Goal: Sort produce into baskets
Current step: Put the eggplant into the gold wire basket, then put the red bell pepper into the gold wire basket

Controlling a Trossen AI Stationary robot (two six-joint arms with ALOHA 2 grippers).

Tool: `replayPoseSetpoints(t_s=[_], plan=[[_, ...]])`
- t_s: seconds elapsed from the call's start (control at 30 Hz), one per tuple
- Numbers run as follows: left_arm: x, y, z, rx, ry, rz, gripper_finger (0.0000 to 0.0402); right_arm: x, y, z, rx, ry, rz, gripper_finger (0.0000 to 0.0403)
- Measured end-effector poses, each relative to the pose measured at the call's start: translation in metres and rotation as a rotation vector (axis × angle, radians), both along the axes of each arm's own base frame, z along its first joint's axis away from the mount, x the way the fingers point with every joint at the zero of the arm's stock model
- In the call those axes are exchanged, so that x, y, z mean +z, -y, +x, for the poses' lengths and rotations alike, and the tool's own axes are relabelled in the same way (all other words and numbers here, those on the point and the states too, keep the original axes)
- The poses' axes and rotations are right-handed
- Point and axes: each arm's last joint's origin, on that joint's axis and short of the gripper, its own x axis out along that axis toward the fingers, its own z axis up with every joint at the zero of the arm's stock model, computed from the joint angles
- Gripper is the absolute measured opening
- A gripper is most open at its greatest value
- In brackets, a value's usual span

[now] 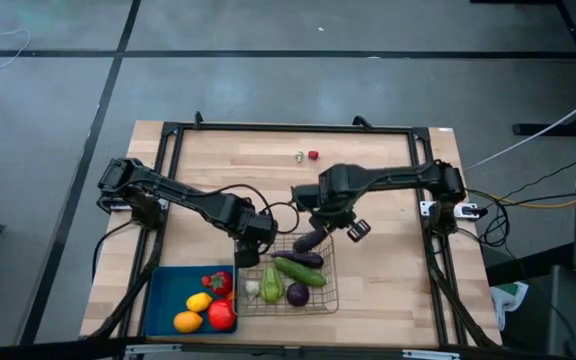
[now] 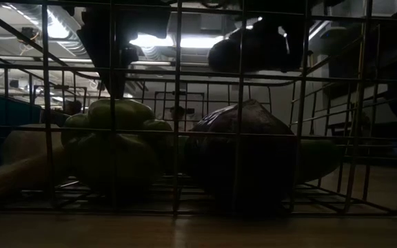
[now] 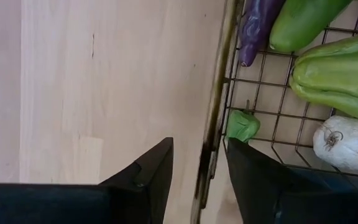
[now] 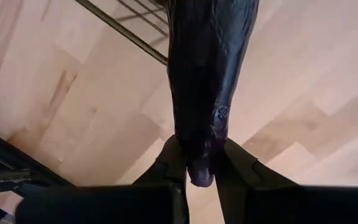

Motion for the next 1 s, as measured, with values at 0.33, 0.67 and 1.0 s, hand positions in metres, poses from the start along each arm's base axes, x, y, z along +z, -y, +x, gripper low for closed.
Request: replayPoseSetpoints(t_s=[0.33,0.67,1.0], plan=[[0.000,0.000,0.000,0.004,0.001,0.000,0.0147,0.000,-0.035,0.010,0.094,0.144,0.017,0.0049],[0.000,0.000,0.000,0.005,0.000,-0.001,0.0147,0.001,-0.038,0.017,0.100,0.222,0.025,0.0079],[0.000,0.000,0.000,0.005,0.001,-0.001,0.0147,0.002,-0.039,0.022,0.099,0.276,0.019,0.0189]])
